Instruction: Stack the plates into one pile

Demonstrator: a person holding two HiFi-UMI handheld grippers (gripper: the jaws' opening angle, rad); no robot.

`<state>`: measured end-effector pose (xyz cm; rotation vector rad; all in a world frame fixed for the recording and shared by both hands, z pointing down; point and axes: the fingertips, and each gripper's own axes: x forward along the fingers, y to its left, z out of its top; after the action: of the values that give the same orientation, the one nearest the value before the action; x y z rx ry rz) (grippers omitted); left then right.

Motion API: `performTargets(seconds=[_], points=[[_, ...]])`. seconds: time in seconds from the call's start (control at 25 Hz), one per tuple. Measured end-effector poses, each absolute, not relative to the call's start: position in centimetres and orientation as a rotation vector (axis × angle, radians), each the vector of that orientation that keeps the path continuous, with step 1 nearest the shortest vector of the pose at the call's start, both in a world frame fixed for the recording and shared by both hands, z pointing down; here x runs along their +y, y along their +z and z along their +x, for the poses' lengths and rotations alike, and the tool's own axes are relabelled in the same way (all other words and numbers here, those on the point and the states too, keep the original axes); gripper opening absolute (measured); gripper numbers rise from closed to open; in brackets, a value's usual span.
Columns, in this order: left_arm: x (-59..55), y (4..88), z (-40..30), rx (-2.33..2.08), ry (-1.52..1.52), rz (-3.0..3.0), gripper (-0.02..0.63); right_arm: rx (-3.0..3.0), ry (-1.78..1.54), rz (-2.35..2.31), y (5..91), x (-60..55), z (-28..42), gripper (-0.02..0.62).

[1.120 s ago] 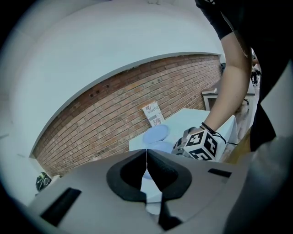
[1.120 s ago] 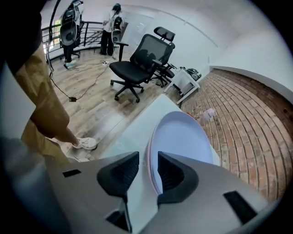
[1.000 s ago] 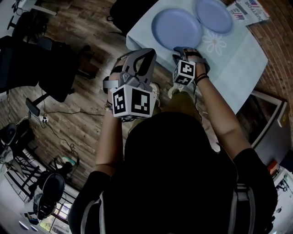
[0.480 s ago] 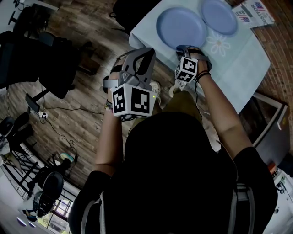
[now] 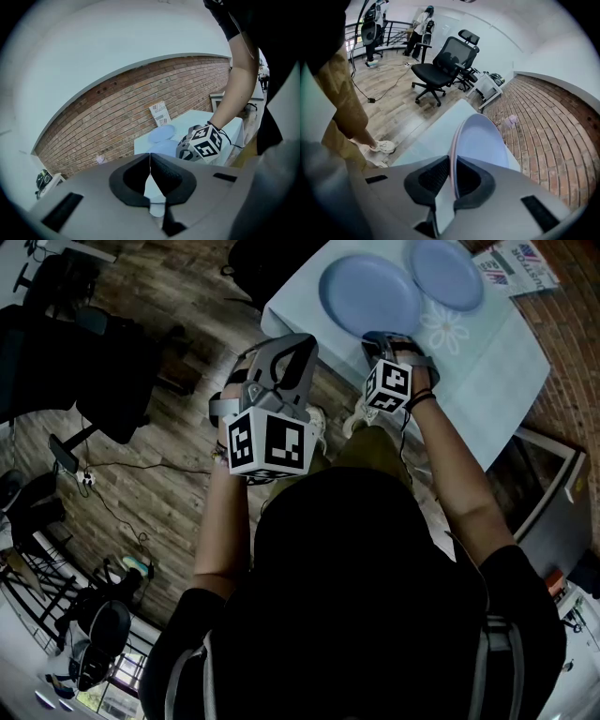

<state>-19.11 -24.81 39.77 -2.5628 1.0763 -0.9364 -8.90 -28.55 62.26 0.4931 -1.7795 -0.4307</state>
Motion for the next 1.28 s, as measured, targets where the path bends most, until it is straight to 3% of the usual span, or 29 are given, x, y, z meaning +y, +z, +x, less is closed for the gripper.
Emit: performTargets(seconds=[0.68,1.28], points=[[-24.3,36.5,-19.0,0.987,-0.832,-2.527,0.023,-1.736,-0.706,0.564,45.9,-21.2,-8.8,0.061],[-25.0,34.2,-15.2,0.83,-0.802,-2.491,0.023,-1.752,-0.717,0.689,40.9,-19.2,-7.7,0.063]])
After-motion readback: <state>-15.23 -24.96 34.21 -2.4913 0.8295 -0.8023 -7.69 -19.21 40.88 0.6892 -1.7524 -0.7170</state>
